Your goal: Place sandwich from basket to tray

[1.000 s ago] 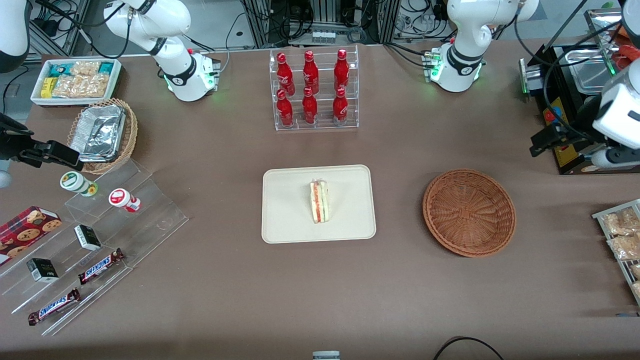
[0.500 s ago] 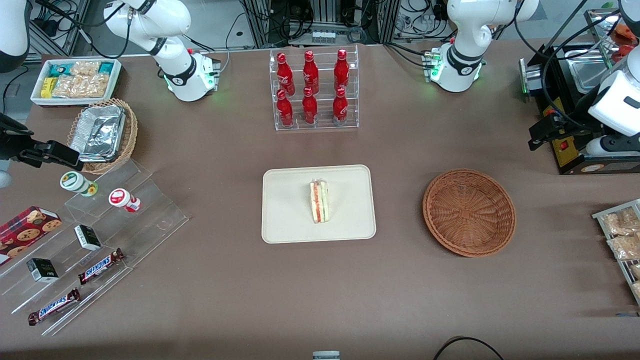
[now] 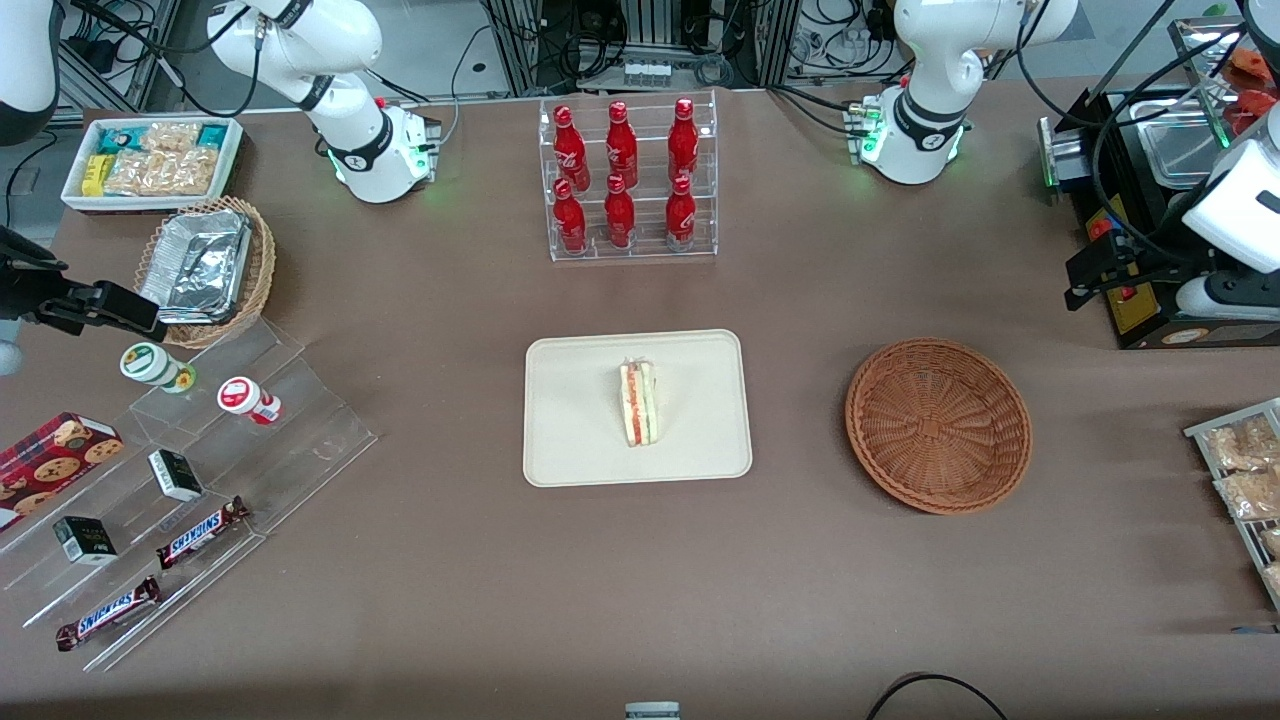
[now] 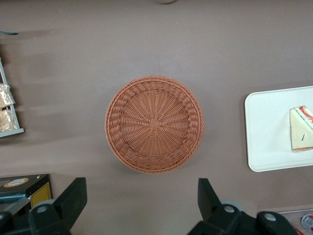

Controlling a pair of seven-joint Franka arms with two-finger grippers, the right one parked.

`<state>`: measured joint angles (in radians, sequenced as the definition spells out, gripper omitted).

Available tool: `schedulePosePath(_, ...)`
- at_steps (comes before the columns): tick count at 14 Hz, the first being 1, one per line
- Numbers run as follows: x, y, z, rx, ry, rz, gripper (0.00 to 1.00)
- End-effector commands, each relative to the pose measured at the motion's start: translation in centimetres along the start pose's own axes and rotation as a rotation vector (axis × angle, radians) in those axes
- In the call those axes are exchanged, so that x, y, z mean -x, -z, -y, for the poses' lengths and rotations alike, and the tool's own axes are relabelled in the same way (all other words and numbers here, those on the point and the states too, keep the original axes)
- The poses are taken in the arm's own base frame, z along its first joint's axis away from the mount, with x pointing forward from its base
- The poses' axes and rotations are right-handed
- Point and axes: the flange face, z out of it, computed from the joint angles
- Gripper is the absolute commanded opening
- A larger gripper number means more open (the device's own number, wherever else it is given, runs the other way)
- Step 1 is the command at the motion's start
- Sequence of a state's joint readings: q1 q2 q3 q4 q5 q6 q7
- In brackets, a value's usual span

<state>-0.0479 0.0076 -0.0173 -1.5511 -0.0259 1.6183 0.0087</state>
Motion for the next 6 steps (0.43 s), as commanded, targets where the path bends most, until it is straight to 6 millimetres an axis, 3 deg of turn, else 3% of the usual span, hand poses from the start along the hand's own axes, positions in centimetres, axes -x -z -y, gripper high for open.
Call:
schedulePosePath(1, -0.52, 0.59, 0.01, -0.006, -0.008, -0.003, 1.00)
schedulePosePath(6, -0.19, 0.65, 0.22, -0.011, 0.036, 0.015, 1.00)
